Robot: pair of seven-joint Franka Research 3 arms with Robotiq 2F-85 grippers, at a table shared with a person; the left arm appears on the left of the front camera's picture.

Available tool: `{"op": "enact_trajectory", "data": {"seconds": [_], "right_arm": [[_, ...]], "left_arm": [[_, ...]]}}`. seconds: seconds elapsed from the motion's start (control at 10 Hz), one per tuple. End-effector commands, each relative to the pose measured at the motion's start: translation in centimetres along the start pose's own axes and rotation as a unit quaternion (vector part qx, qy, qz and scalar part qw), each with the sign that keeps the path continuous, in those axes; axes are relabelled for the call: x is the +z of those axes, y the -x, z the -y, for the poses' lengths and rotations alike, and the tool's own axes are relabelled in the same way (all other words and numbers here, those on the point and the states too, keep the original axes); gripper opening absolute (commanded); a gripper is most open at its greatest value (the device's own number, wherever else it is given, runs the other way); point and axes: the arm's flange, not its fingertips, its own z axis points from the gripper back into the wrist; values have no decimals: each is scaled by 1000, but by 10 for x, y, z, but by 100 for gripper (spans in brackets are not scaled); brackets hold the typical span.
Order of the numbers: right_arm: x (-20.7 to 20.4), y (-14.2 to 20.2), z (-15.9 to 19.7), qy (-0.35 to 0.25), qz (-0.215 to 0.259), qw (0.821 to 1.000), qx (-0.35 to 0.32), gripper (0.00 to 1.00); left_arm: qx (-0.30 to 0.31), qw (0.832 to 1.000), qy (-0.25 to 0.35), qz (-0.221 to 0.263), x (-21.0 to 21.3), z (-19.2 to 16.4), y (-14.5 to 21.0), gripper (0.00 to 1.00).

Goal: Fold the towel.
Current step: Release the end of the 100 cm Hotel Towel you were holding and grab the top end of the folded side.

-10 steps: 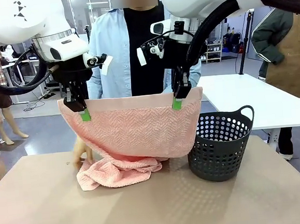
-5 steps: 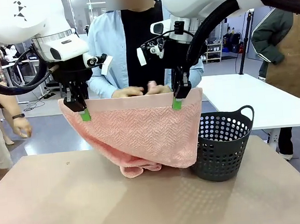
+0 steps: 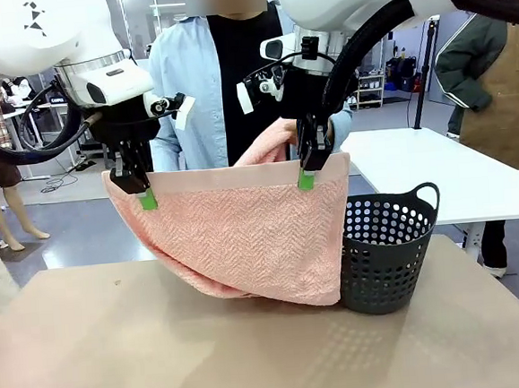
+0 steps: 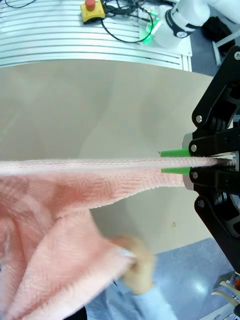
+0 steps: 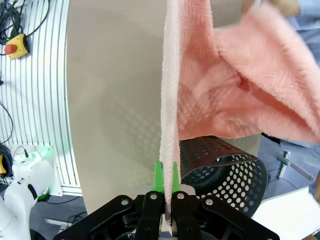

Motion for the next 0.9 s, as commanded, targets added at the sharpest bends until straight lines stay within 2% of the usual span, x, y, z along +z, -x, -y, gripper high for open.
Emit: {"op": "enact_trajectory", "data": {"seconds": [0.0,0.8], "right_arm": [[-1,0,0,0,-1,1000,0,0],[-1,0,0,0,-1,1000,0,0]], "left_arm": [[1,1000,-1,0,1,0,1,0],[1,1000,-1,0,1,0,1,0]]}}
